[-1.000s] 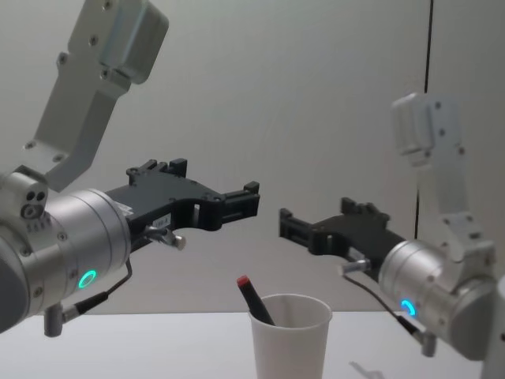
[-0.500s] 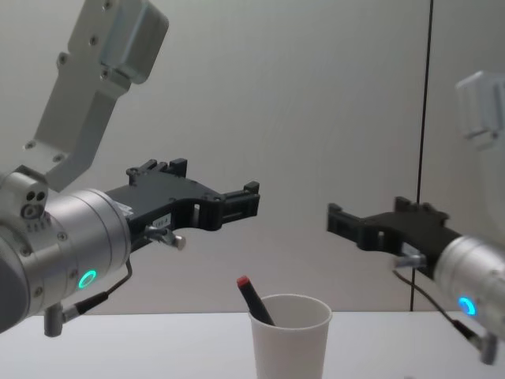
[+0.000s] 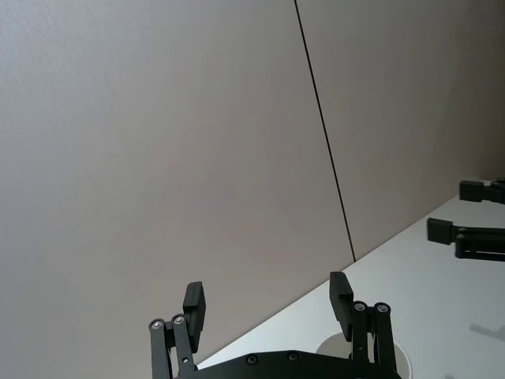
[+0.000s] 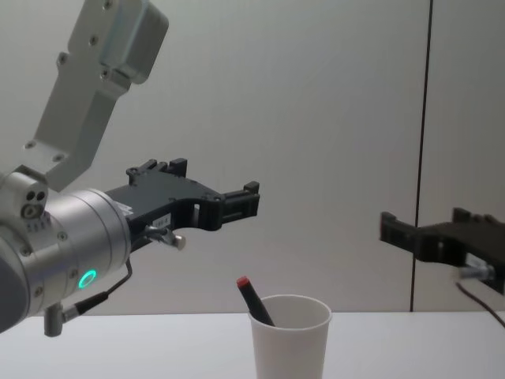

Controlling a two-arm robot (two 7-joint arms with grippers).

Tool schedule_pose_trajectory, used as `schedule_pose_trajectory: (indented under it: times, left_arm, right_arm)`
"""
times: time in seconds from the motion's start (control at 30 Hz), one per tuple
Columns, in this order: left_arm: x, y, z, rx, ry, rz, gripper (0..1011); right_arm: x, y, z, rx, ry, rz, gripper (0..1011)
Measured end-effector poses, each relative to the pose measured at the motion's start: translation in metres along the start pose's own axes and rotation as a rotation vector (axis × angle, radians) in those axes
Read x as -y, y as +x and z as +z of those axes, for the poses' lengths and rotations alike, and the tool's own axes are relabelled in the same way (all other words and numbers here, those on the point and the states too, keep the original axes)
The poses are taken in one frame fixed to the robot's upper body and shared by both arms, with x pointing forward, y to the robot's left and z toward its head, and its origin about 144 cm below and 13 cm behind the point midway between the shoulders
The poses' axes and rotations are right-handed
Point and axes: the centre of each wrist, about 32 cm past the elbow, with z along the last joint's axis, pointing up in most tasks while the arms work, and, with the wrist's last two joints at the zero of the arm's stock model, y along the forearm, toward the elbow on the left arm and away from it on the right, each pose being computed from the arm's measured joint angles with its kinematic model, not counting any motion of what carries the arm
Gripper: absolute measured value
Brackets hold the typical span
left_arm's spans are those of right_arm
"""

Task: Place the pen into the pen holder.

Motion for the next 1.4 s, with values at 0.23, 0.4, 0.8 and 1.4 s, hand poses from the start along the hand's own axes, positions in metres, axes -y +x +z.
schedule_pose_trajectory:
  times: [0.23, 0.4, 0.8, 1.4]
  left_arm:
    - [0.0, 0.0, 0.0, 0.0, 0.0, 0.0, 1004]
    - [0.0, 0.0, 0.0, 0.0, 0.0, 0.0, 1004]
    - [0.0, 0.0, 0.0, 0.0, 0.0, 0.0, 1004]
    - [0.0, 0.001, 0.0, -0.02, 0.023, -0.009, 1004]
  right_arm:
    - [0.014, 0.01, 0.002, -0.007, -0.017, -0.033, 1002]
    - [0.024, 0.017, 0.003, -0.013, -0.028, -0.057, 1001]
    - [0.036, 0.026, 0.005, -0.02, -0.04, -0.088, 1001]
    - [0.041, 0.03, 0.006, -0.023, -0.045, -0.1, 1002]
